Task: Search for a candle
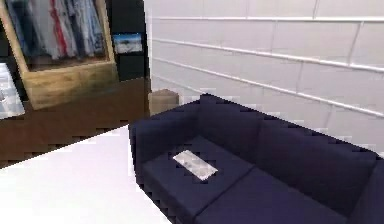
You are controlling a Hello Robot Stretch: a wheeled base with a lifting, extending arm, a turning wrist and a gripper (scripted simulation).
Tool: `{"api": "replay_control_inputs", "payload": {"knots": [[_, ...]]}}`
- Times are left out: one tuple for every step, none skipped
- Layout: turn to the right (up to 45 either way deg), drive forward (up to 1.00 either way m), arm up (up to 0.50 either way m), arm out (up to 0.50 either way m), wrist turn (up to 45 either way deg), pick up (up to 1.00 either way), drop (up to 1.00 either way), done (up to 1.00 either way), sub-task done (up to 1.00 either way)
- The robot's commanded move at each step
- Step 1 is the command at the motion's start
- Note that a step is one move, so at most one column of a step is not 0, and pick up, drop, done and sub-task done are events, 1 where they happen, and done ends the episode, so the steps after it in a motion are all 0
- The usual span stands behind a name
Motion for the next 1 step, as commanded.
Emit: {"api": "replay_control_inputs", "payload": {"knots": [[-30.0,0.00,0.00,0.00,0.0,0.00,0.00,0.00,0.00]]}}
